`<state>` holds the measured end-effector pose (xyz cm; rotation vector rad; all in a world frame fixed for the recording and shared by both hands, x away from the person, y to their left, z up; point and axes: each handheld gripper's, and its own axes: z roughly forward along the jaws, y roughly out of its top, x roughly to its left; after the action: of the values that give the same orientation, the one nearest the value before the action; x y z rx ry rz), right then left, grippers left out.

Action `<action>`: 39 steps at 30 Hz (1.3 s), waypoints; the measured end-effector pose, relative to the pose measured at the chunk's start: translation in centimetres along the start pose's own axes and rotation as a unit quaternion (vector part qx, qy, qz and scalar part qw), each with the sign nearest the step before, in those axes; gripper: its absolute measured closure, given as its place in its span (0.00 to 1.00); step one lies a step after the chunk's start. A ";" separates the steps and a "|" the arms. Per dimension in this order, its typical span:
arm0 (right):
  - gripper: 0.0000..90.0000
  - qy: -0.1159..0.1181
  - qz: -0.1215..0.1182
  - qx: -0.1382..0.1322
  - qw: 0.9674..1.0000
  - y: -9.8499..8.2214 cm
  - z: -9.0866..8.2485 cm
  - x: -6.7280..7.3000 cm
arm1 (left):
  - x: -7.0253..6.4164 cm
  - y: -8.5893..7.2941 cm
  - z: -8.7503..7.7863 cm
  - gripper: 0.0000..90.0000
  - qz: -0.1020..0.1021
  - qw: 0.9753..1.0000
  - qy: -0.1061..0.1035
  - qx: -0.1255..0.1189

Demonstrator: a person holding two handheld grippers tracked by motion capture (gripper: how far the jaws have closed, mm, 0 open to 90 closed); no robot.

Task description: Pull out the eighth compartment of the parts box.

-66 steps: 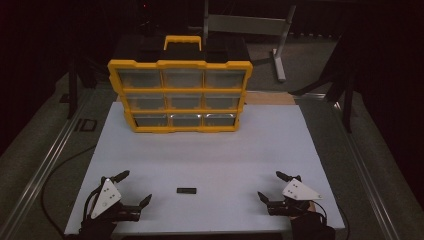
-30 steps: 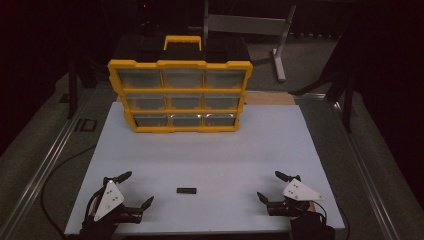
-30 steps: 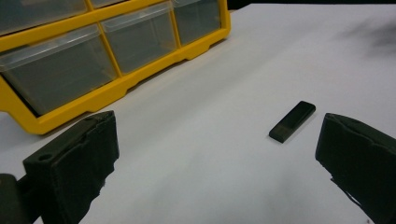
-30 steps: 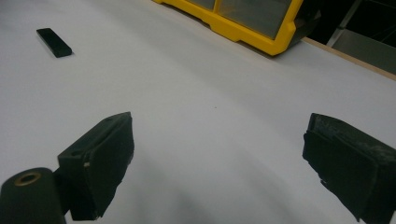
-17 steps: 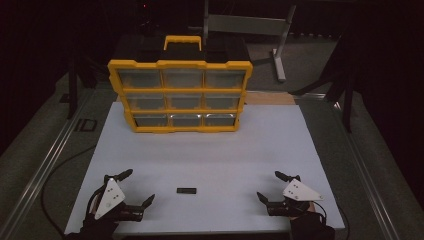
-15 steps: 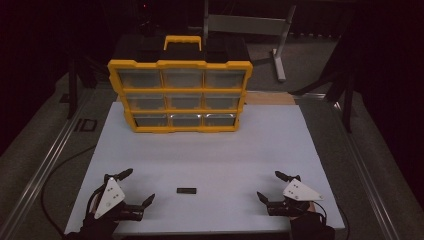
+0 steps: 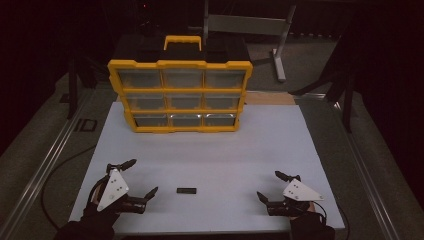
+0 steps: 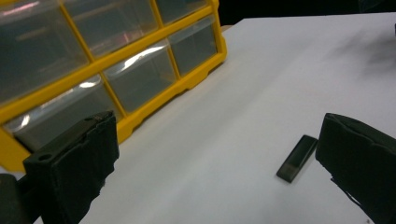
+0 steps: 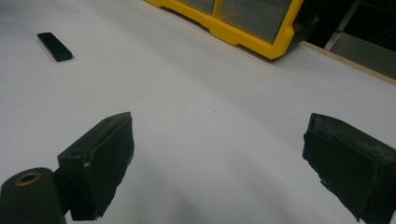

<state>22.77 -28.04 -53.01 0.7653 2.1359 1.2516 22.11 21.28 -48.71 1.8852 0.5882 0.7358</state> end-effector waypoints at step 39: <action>0.10 0.002 0.001 -0.004 1.000 0.1 -0.1 0.1 | 1.9 6.1 5.9 0.00 0.087 0.996 -0.026 0.006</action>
<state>22.65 -27.96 -52.93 0.7638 2.1327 1.2624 28.10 16.47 -44.59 1.9790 0.3997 0.7930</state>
